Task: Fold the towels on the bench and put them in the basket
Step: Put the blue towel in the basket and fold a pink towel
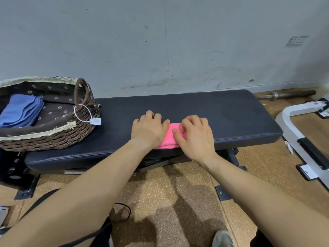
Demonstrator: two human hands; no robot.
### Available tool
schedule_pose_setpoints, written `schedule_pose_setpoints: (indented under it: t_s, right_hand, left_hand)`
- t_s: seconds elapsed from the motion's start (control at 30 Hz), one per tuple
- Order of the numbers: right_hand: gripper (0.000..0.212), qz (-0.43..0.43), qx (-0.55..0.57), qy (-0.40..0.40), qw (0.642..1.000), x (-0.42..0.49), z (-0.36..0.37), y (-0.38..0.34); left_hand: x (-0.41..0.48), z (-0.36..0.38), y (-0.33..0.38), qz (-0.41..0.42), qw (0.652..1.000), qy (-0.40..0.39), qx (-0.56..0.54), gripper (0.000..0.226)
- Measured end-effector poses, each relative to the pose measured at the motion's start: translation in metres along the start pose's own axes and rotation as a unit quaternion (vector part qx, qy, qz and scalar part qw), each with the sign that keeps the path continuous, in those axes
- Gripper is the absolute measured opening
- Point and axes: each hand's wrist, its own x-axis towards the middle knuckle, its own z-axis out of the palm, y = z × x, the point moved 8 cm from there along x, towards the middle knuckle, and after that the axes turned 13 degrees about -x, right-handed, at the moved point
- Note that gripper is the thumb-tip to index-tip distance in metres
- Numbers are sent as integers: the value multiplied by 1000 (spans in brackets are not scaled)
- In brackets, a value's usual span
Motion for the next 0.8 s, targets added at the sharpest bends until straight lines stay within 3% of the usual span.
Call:
schedule_pose_setpoints:
  t_s: [0.2, 0.33, 0.53, 0.67, 0.8]
  right_hand:
    - [16, 35, 33, 43, 998, 22, -21, -17]
    - [28, 56, -45, 27, 997, 36, -12, -26]
    - [45, 36, -73, -77, 994, 31, 29, -4]
    - [46, 32, -92, -75, 992, 24, 35, -3]
    - [45, 31, -121, -65, 990, 22, 35, -6]
  left_hand:
    - [-7, 1, 1, 20, 998, 50, 21, 51]
    - [-8, 3, 0, 19, 997, 63, 32, 49]
    - [-6, 4, -6, 26, 997, 73, 15, 46]
    - [-4, 5, -10, 26, 997, 67, 12, 46]
    - [-7, 4, 4, 45, 993, 55, 99, 46]
